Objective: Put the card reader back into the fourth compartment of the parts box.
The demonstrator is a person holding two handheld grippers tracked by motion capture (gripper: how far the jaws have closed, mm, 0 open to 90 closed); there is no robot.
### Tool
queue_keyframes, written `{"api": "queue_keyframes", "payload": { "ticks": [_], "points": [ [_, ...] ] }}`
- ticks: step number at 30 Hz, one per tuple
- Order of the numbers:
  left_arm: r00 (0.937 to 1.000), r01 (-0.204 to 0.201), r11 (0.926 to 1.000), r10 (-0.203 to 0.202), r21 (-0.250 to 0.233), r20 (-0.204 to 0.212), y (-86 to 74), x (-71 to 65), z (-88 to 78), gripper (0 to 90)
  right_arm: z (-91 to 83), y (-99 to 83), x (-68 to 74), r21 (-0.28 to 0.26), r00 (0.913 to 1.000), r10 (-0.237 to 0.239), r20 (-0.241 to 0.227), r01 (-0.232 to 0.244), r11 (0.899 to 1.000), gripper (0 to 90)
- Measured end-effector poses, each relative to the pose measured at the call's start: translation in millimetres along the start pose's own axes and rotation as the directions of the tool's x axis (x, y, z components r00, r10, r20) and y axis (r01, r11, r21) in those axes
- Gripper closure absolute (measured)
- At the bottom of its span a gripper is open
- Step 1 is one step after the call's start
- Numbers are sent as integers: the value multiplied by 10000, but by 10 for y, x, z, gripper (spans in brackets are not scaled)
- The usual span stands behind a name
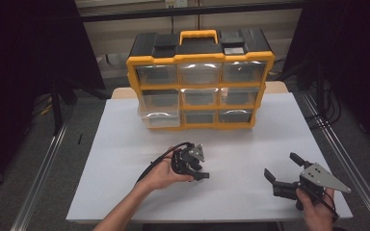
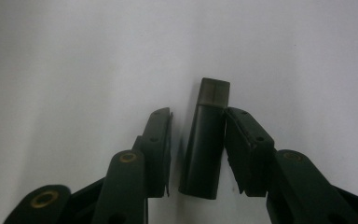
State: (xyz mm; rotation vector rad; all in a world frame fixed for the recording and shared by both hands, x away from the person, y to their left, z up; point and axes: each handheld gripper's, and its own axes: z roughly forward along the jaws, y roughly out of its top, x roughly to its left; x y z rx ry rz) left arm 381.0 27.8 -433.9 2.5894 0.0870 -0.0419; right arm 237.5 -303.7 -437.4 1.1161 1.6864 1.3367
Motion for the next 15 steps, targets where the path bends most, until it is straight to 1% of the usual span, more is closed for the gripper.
{"api": "queue_keyframes", "payload": {
  "ticks": [2,3,5,6,8,9,10,11,12,13,14,15],
  "points": [
    [9999,-103,9999,103,50,-4,9,2,4,630,2,0,0,1,10000,1,7,-1,10000,0],
    [9998,-137,9999,136,91,118,19,-1,5,661,5,-1,0,-1,10000,-15,-7,15,10000,0],
    [9997,-183,9997,181,151,133,26,-1,5,688,2,0,3,4,10000,-21,-8,21,10000,0],
    [9998,-154,9998,152,145,134,29,-6,7,688,2,0,3,4,10000,-21,-8,21,10000,0],
    [9997,-127,9998,124,128,191,26,3,7,718,-4,1,1,2,10000,14,-1,-14,10000,0],
    [9997,-17,10000,16,72,233,22,6,9,718,-4,1,1,2,10000,14,-1,-14,10000,0],
    [9998,2,10000,-4,90,215,22,14,6,735,-3,0,-2,11,10000,1,11,-1,10000,0],
    [9989,36,9999,-43,148,472,24,32,-1,735,-3,0,-2,11,10000,1,11,-1,10000,0],
    [9987,99,9998,-107,154,492,26,33,-2,737,-3,0,-1,8,10000,8,-3,-8,10000,0],
    [9997,165,9998,-167,111,190,28,15,7,737,-2,0,1,-22,10000,-26,-31,26,10000,0],
    [9996,215,9997,-218,149,170,35,6,7,737,-2,0,1,-22,10000,-26,-31,26,10000,0],
    [9997,258,9996,-259,147,55,40,-9,10,738,-7,4,2,-45,10000,-35,24,35,10000,1]
  ]
}}
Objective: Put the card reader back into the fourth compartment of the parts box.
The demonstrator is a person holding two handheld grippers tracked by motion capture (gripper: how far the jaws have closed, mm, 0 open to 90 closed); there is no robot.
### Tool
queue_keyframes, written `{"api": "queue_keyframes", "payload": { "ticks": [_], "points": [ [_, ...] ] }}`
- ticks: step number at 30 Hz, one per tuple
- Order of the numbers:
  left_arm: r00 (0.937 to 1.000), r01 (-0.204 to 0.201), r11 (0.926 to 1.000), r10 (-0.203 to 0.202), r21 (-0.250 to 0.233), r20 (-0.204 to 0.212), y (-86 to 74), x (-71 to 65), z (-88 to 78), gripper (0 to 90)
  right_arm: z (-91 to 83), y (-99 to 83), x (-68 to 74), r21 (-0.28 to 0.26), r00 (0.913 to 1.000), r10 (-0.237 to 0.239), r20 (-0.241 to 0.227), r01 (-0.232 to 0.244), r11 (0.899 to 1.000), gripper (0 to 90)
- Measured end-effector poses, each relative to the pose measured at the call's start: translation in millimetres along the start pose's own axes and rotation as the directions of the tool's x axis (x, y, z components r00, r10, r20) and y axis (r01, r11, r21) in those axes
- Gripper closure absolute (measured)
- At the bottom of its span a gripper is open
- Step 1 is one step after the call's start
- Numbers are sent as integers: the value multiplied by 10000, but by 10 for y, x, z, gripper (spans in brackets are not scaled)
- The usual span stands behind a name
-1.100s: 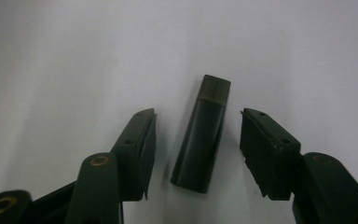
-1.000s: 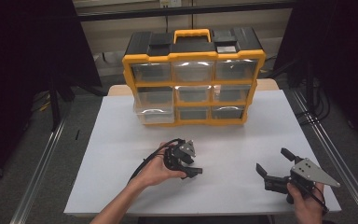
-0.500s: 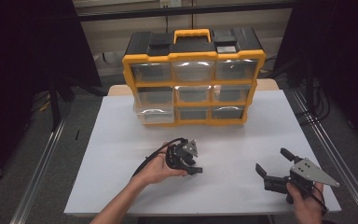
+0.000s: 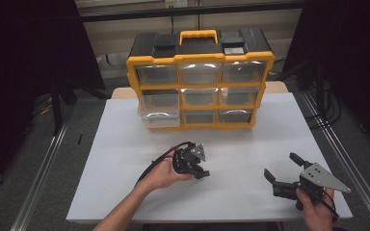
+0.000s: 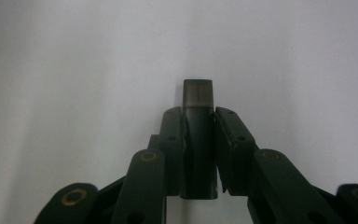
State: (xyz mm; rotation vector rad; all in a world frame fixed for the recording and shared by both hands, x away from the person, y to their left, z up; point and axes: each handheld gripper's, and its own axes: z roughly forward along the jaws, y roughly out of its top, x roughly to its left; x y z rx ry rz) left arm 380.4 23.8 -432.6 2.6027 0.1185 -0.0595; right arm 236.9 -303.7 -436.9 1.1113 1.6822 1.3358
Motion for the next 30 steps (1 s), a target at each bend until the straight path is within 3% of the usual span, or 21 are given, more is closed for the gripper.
{"api": "queue_keyframes", "payload": {
  "ticks": [2,6,12,14,19,22,25,30],
  "points": [
    [10000,16,10000,-16,4,-34,0,0,-3,738,-3,1,-2,-5,10000,4,42,-4,10000,0],
    [9993,250,9996,-246,-103,294,-18,35,-15,739,-3,-1,-6,15,10000,20,50,-20,10000,0],
    [9983,495,9984,-487,-271,311,-35,45,-25,739,-4,0,-6,17,10000,22,15,-23,10000,0],
    [9974,483,9984,-467,-285,544,-34,51,-48,739,-7,1,-5,31,10000,35,5,-35,10000,0],
    [9979,522,9965,-496,-656,412,-31,44,-129,739,-11,2,-9,-38,10000,8,87,-7,10000,1],
    [9973,714,9907,-693,-1155,223,-61,50,-174,739,-9,0,-13,-21,10000,32,74,-32,10000,0],
    [9963,854,9903,-839,-1099,187,-69,59,-198,739,-6,0,-11,28,10000,44,66,-44,10000,0],
    [9947,1020,9819,-1023,-1597,68,-106,75,-305,739,-5,-1,-11,-21,10000,64,43,-64,10000,0]
  ]
}}
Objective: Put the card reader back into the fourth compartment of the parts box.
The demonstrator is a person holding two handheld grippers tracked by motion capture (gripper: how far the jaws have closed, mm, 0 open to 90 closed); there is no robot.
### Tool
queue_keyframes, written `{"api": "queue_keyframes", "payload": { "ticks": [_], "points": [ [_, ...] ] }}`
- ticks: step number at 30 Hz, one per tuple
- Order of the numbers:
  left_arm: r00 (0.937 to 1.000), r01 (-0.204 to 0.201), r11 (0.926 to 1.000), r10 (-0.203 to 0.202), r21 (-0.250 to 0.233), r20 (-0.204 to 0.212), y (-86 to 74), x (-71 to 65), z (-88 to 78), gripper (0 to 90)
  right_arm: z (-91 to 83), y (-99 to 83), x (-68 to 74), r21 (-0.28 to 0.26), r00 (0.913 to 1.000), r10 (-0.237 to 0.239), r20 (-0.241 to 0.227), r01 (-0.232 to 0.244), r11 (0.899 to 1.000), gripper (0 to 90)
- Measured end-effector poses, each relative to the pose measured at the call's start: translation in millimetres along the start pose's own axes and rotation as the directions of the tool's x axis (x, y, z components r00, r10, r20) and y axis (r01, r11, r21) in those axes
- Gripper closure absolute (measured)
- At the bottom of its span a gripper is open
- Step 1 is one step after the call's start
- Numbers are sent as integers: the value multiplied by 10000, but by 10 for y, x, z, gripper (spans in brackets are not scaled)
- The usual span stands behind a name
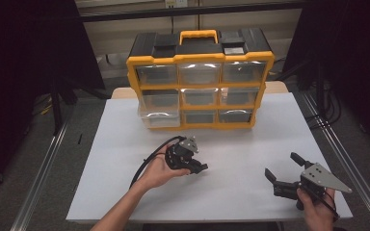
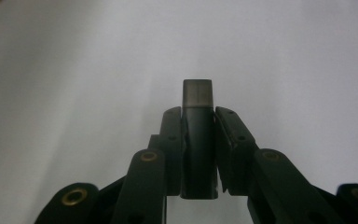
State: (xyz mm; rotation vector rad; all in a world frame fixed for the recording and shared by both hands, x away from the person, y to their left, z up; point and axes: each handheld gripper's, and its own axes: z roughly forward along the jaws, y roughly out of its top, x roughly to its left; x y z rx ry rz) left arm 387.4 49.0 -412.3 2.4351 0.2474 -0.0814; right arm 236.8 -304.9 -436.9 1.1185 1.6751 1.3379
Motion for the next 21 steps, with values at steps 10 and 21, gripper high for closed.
{"api": "queue_keyframes", "payload": {
  "ticks": [10,21],
  "points": [
    [9999,-77,9964,65,-848,-150,-32,-31,-81,739,-4,2,-2,-10,10000,3,8,-3,10000,0],
    [9995,-188,9874,145,-1568,-287,-13,-82,-317,739,-3,2,1,-26,10000,11,13,-11,10000,0]
  ]
}}
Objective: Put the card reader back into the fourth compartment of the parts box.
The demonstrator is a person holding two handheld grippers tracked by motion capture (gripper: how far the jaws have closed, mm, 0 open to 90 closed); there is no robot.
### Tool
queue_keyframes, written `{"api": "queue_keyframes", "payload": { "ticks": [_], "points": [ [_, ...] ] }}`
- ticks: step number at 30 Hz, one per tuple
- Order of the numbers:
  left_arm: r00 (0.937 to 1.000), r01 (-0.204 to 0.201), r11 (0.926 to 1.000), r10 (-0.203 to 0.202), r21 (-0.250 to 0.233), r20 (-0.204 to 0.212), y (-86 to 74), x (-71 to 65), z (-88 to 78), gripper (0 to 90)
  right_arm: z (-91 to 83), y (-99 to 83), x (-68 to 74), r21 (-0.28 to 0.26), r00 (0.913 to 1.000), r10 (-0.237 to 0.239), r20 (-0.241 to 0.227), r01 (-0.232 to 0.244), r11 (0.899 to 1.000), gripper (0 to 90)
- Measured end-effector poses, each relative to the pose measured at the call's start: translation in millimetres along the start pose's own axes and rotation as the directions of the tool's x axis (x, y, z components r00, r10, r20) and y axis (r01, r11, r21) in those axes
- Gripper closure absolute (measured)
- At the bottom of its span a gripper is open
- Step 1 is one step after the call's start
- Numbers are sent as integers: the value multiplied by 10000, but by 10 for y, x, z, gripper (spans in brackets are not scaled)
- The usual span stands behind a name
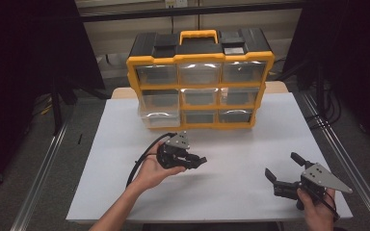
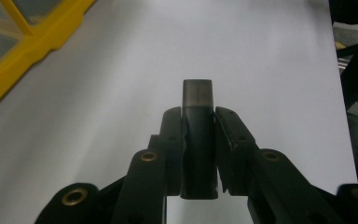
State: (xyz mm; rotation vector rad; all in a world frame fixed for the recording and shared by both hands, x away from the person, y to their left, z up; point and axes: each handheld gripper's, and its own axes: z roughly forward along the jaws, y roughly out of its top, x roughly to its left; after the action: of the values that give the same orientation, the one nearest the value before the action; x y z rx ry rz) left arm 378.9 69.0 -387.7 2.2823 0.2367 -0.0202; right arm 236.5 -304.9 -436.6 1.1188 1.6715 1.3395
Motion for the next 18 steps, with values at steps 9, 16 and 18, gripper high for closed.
{"api": "queue_keyframes", "payload": {
  "ticks": [9,16,18],
  "points": [
    [9989,5,9979,-35,-654,-460,9,-20,-146,739,1,1,-2,3,10000,-5,-1,5,10000,0],
    [9981,21,9950,-82,-1001,-609,36,-41,-249,739,0,2,-3,-45,10000,10,36,-10,10000,0],
    [9981,-2,9942,-64,-1080,-605,43,-40,-270,739,0,2,-2,-42,10000,-10,13,10,10000,0]
  ]
}}
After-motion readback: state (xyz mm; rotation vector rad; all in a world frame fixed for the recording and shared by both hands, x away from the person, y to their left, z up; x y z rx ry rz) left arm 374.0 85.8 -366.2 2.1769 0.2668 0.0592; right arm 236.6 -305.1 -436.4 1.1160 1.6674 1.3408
